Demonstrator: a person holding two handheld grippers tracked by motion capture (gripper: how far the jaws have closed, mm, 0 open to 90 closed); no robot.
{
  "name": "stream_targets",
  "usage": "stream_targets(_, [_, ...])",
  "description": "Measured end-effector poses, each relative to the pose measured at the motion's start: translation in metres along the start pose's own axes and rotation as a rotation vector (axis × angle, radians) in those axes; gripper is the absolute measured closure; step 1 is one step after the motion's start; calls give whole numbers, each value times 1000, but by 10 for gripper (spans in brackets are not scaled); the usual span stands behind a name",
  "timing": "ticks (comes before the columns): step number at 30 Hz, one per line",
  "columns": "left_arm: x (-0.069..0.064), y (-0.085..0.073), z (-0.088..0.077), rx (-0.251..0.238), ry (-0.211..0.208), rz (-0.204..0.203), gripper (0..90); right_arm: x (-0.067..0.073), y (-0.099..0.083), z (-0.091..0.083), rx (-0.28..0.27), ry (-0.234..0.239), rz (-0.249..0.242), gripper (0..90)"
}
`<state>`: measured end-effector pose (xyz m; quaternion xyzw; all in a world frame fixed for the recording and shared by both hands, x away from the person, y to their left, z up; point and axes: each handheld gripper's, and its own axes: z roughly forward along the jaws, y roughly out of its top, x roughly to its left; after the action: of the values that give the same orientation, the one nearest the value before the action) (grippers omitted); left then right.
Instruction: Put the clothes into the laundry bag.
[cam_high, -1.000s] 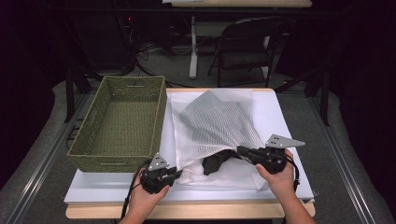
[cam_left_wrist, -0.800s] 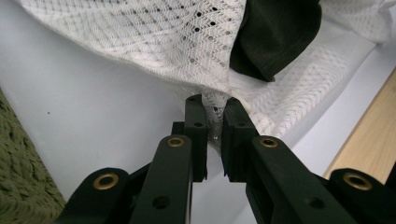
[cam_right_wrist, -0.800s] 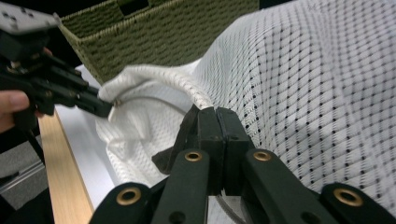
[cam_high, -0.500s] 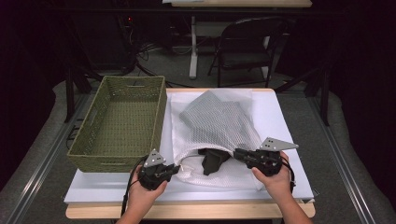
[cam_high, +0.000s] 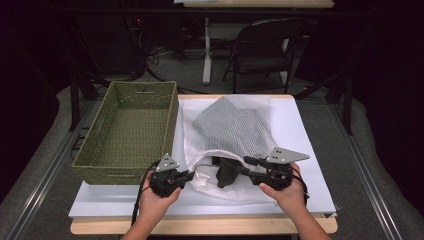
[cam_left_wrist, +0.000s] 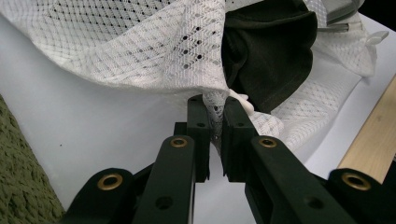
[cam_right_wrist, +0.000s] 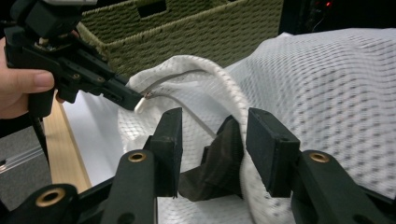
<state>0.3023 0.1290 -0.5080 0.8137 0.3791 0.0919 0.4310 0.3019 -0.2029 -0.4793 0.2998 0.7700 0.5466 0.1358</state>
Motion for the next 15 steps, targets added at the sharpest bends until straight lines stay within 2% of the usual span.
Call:
stream_targets(2, [1, 0, 0, 0, -5, -5, 839, 3, 0, 5, 5, -1, 1, 604])
stream_targets(4, [1, 1, 1, -2, 2, -8, 839, 5, 1, 10, 18, 23, 14, 645])
stream_targets(10, [2, 2, 2, -6, -10, -10, 839, 10, 1, 27, 56, 53, -21, 684])
stream_targets(15, [2, 4, 3, -7, -14, -8, 841, 15, -1, 41, 72, 86, -26, 713])
